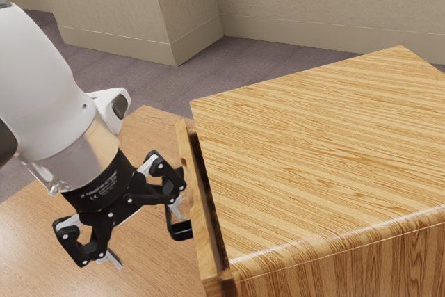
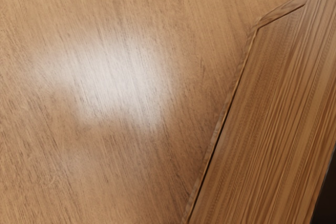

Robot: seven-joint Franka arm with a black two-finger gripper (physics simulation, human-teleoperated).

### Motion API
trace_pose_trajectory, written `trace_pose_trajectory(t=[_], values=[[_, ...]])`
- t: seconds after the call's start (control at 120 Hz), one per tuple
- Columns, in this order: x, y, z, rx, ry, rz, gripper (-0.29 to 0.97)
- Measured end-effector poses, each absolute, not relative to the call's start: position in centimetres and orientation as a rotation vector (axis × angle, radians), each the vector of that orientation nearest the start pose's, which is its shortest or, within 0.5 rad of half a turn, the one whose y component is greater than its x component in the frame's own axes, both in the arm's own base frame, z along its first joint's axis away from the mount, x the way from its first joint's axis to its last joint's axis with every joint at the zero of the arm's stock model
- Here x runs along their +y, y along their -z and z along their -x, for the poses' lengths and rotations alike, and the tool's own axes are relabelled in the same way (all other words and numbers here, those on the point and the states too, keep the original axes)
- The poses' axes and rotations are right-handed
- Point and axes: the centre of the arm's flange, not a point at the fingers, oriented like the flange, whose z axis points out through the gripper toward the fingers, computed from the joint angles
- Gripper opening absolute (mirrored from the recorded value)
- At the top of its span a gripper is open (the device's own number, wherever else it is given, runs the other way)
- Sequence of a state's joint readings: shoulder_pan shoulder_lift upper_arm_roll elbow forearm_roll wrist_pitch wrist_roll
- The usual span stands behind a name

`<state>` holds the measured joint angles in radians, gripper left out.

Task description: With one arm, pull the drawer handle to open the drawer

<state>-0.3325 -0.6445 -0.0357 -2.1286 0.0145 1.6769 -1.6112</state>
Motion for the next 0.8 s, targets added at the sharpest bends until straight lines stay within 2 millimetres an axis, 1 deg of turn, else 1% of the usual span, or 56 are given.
trace_pose_trajectory(t=[0.15, 0.367, 0.483, 0.683, 0.8], values=[[-12.0, -66.0, -31.9, -1.926, 0.224, 2.666, 0.68], [-10.3, -66.1, -28.9, -1.94, 0.269, 2.68, 0.68], [-9.1, -66.1, -27.7, -1.948, 0.276, 2.677, 0.68], [-6.7, -66.9, -23.7, -1.993, 0.331, 2.665, 0.68], [-6.1, -67.4, -22.3, -2.001, 0.341, 2.649, 0.68]])
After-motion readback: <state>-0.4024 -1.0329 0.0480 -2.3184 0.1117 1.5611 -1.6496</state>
